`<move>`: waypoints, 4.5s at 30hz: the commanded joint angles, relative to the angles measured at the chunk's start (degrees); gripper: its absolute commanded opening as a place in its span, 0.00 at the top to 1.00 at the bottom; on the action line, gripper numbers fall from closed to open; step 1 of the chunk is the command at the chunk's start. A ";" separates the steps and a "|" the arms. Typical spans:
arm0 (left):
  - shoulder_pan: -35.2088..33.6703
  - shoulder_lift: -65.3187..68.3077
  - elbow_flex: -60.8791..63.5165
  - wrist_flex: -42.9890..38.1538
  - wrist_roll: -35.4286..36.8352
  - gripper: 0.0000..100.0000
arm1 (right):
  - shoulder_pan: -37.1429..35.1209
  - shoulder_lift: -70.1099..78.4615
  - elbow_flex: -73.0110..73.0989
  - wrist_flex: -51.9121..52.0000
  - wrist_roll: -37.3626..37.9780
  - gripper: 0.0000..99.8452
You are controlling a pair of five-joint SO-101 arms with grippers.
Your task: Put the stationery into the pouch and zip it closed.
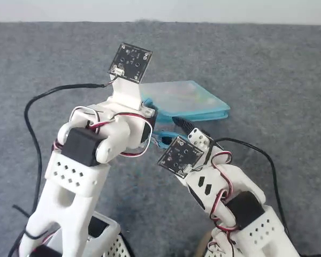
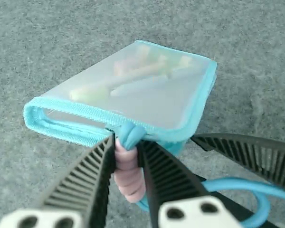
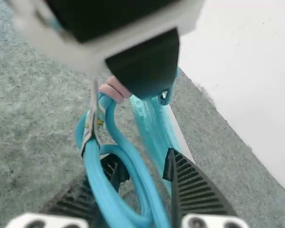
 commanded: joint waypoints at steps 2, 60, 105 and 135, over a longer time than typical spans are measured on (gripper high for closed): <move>0.26 -2.46 0.13 0.09 0.70 0.99 | 0.57 0.22 -3.60 -1.71 0.70 0.87; 3.16 -2.73 8.40 0.09 -7.82 0.99 | 8.84 12.44 -10.37 -0.84 8.88 0.82; 7.12 26.37 -45.05 15.65 -4.31 0.99 | 11.38 -13.76 2.02 12.26 -1.76 0.78; 10.11 33.23 -44.35 20.75 -23.21 0.99 | 22.90 10.51 -18.73 23.16 -4.31 0.78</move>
